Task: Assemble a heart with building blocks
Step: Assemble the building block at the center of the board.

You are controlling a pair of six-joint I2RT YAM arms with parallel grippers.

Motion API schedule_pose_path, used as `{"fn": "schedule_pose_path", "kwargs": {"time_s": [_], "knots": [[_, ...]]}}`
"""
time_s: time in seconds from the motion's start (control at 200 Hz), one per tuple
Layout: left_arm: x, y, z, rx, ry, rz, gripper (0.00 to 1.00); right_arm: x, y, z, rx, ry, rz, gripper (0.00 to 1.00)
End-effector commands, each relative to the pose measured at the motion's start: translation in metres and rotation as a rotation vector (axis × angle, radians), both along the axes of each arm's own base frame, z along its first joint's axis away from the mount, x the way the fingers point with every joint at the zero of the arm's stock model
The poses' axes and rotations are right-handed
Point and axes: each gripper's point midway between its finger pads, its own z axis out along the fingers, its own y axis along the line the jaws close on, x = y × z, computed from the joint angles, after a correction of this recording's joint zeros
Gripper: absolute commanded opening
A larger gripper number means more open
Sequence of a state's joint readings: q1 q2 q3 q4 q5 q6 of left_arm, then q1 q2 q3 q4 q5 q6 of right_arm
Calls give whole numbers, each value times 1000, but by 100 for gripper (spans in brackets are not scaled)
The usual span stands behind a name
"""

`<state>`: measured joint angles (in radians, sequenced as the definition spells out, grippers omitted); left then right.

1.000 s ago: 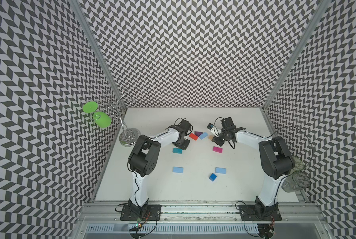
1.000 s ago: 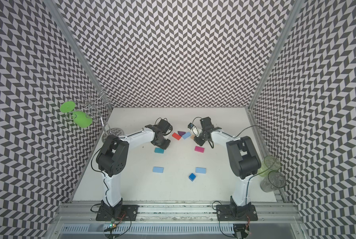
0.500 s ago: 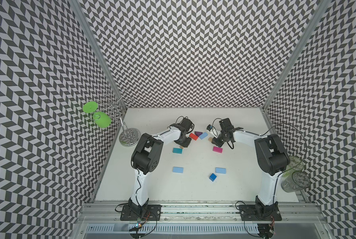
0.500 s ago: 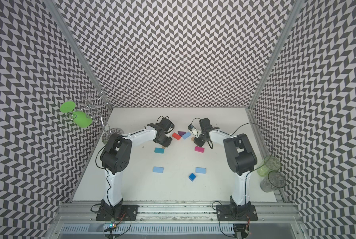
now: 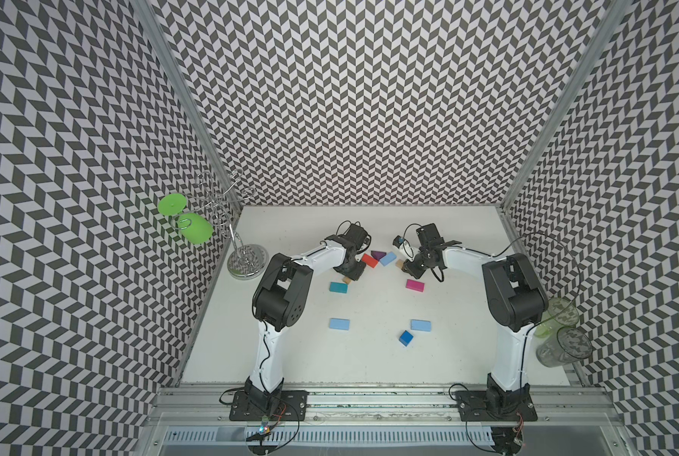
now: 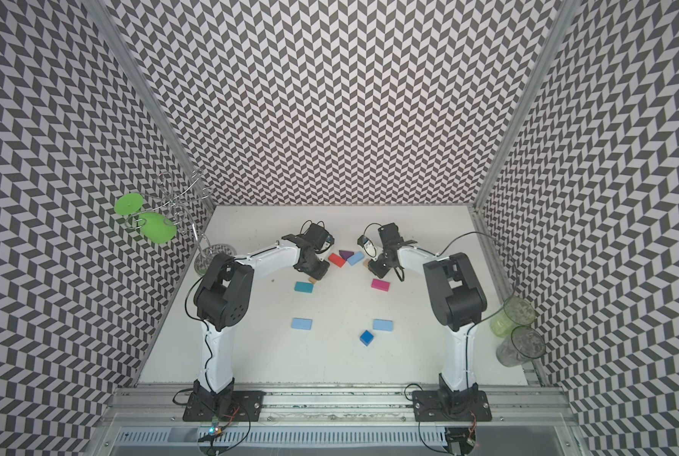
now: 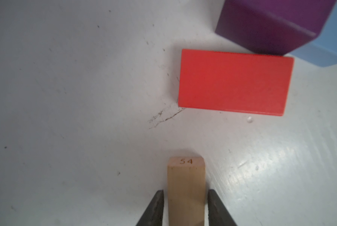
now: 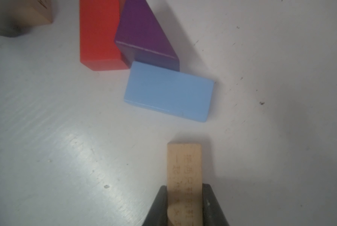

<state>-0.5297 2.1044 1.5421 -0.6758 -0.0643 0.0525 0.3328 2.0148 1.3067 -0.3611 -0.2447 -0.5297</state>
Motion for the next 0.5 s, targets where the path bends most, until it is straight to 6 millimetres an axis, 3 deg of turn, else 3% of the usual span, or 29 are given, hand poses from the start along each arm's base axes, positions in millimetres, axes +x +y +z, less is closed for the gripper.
{"fn": "schedule_pose_path", "kwargs": {"time_s": [0.0, 0.491], "knots": [[4, 3, 7, 22, -9, 2, 44, -1, 5, -8, 5, 22, 3, 0], [-10, 13, 12, 40, 20, 13, 40, -3, 3, -7, 4, 22, -3, 0]]}}
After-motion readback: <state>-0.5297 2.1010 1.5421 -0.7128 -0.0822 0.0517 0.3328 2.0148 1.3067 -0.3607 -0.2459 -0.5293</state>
